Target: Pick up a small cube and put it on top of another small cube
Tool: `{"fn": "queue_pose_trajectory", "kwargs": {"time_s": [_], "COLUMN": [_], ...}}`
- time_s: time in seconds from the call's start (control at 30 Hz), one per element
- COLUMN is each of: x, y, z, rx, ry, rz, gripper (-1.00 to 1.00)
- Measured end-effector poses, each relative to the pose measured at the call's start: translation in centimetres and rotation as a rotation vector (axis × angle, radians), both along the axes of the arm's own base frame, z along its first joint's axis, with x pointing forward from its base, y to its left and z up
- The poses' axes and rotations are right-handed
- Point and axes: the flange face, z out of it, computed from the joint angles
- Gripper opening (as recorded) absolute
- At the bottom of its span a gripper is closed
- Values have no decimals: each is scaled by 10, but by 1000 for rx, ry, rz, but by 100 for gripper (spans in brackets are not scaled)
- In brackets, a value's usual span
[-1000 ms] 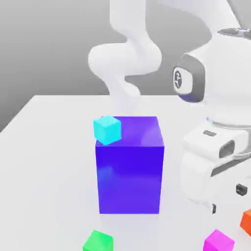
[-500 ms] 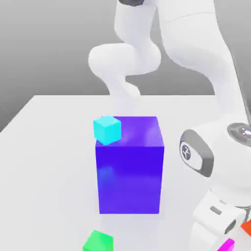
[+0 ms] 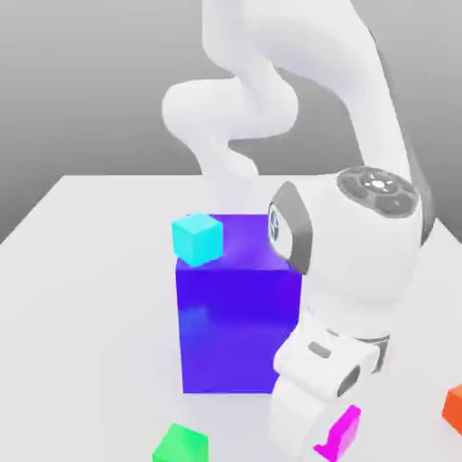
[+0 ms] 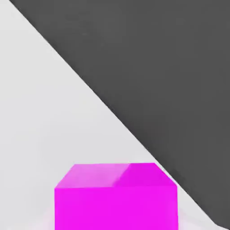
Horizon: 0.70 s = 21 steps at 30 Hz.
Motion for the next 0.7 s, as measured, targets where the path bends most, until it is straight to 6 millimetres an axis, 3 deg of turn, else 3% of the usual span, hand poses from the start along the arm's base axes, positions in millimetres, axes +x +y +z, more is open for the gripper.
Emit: {"fn": "queue_pose_trajectory", "kwargs": {"time_s": [0.4,0.47,0.57,0.6,0.7], "x": [-12,-13,-14,-14,-15], "y": [-130,-141,-144,-145,-145], "z": [30,20,-17,-27,-27], "rx": [29,33,34,34,34], "ry": [-4,-9,-9,-8,-8], "rz": [162,177,182,181,181], "gripper": [-100,-100,-100,100,100]}}
